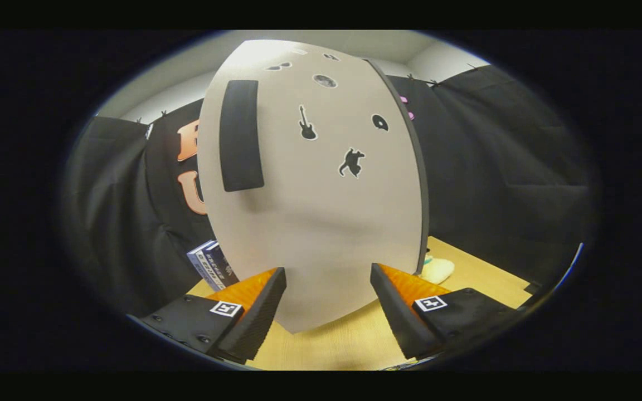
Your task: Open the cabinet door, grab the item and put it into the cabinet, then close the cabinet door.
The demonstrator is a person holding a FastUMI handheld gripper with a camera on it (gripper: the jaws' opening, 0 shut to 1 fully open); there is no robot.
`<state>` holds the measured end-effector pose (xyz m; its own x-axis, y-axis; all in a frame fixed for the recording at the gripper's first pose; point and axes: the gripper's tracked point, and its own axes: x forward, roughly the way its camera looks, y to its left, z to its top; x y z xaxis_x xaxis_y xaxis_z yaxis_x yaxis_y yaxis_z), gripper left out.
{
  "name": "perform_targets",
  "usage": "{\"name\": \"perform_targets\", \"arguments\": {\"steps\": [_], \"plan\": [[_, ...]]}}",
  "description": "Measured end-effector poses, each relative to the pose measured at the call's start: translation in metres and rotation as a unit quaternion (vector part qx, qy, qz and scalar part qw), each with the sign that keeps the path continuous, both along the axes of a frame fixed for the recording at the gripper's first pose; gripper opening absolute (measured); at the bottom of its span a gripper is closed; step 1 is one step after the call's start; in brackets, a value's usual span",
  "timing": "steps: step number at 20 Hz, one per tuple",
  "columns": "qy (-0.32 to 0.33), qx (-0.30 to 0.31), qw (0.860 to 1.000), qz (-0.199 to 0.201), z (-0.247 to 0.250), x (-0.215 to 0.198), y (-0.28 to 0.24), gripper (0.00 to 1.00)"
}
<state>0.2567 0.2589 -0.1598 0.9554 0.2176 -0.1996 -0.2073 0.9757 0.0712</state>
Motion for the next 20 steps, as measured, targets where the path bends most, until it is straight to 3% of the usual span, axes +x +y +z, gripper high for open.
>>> {"name": "perform_targets", "arguments": {"steps": [7, 20], "plan": [[0.007, -0.048, 0.999, 0.017, -0.005, 0.041, 0.026, 0.95], [0.021, -0.044, 0.997, 0.059, 0.002, 0.080, 0.045, 0.95]]}}
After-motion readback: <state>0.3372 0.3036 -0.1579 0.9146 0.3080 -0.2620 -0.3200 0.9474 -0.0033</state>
